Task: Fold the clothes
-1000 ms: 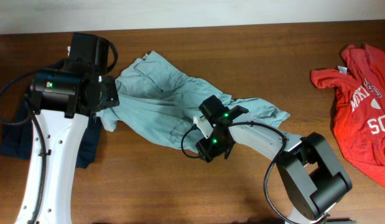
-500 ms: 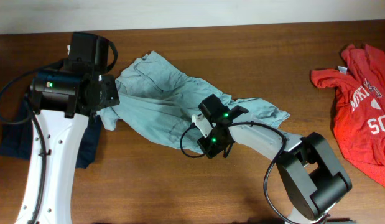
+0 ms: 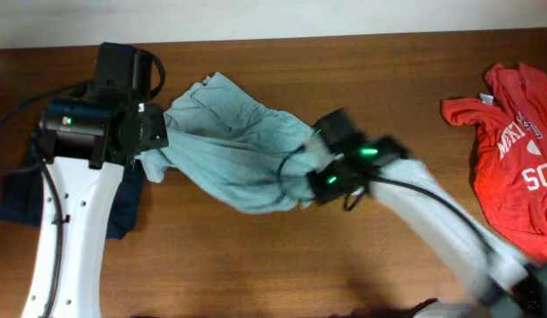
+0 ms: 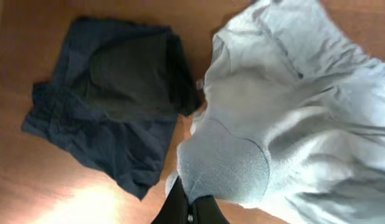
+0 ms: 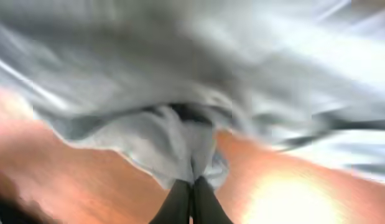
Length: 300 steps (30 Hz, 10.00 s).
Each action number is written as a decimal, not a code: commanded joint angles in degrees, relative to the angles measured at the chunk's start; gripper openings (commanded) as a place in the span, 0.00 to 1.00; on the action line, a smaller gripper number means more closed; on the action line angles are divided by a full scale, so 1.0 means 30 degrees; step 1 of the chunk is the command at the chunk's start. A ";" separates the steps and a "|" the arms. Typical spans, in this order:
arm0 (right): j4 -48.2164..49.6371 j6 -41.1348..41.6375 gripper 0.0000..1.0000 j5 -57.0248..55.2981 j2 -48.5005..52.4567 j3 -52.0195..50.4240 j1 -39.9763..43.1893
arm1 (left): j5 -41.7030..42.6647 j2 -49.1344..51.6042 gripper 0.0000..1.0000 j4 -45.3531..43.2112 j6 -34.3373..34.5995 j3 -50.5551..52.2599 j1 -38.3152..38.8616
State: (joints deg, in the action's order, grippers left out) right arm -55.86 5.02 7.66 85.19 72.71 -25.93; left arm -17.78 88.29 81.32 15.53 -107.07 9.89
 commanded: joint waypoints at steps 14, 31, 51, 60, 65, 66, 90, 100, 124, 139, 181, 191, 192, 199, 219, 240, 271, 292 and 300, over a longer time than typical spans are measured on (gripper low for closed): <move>-0.3177 0.2098 0.04 -0.6229 -0.7497 1.1919 0.5916 | 0.3876 -0.0466 0.00 0.0678 -0.5253 -1.2327 -0.0066; -0.3942 0.1960 0.04 -0.7803 -0.4743 1.6058 0.5923 | 0.5821 0.0670 0.01 -0.1778 -0.7155 -1.4717 -0.0073; -0.0415 -0.0539 0.04 -0.3526 0.0867 1.8433 1.0630 | 0.6601 0.7431 0.01 -0.9173 -0.7227 -1.9482 -0.0051; -0.5406 -0.0605 0.04 -0.3534 0.1464 1.8229 1.0666 | 0.6652 0.7439 0.01 -0.0597 -0.7235 -1.8746 -0.0051; -0.8794 -0.0605 0.04 -0.2295 0.3082 1.6859 1.0652 | 0.6674 0.9143 0.05 0.3213 -0.7220 -1.5344 -0.0015; -0.9362 -0.0605 0.04 -0.2171 0.3381 1.6502 1.0652 | 0.6674 0.9471 0.05 0.3789 -0.7220 -1.4783 -0.0015; -1.3092 -0.0612 0.10 -0.0976 0.4175 1.0783 1.0280 | 0.8153 1.0244 0.08 0.5136 -0.6178 -0.6776 0.0073; -1.3792 -0.0430 0.48 -0.1129 0.4124 1.0448 0.8663 | 0.8138 1.0171 0.08 0.5129 -0.6215 -0.5187 0.0073; -0.8728 0.1282 0.61 -0.1260 -0.6717 0.9092 0.8648 | 0.2936 0.0138 0.10 0.3417 -0.1093 -0.1836 0.0153; -0.3577 0.4379 0.86 -0.0612 -0.4728 -0.0809 0.8648 | 0.8786 0.3417 0.40 -1.2976 -0.0911 1.3733 0.0182; -0.3439 0.4357 0.86 -0.0772 -0.4554 -0.0809 0.8663 | 0.5632 0.7461 0.25 -1.2706 -0.2098 1.1883 0.0146; -0.3417 0.4277 0.86 -0.0882 -0.4554 -0.0809 0.8663 | 0.5421 0.6237 0.00 -0.8692 -0.2659 0.9544 0.0146; -0.3402 0.4284 0.86 -0.0998 -0.4554 -0.0809 0.8663 | 0.5450 0.5916 0.00 -0.8568 -0.2710 0.9282 0.0146; -0.3446 0.4284 0.86 -0.1209 -0.4554 -0.0809 0.8663 | 0.5501 0.5880 0.31 -0.9726 -0.2703 0.9734 0.0146; -0.3541 0.4269 0.86 -0.1217 -0.4554 -0.0809 0.8663 | 0.7796 0.9027 0.13 -1.1395 -0.3774 1.0535 0.0146; -0.3330 0.4393 0.89 -0.2776 -0.4255 -0.0809 0.8757 | 0.8153 0.3483 0.00 0.2302 0.0117 0.4561 0.0146; -0.4488 0.4430 0.76 0.0969 0.4109 -0.2863 1.0652 | 0.3337 0.2098 0.00 0.4721 0.0306 0.4575 -0.2127; -0.1668 0.5566 0.04 0.0503 0.3956 -0.7628 1.0659 | 0.3330 0.2098 0.00 0.4029 0.0299 0.4575 -0.2055; -0.2965 0.7155 0.04 -0.2229 0.1559 -0.7628 1.0659 | 0.3322 0.2098 0.01 0.4058 0.0299 0.4575 -0.2069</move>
State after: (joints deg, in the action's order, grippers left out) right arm -63.92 24.12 5.08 94.35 50.00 5.65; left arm -7.09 95.98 93.58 15.70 -93.23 3.73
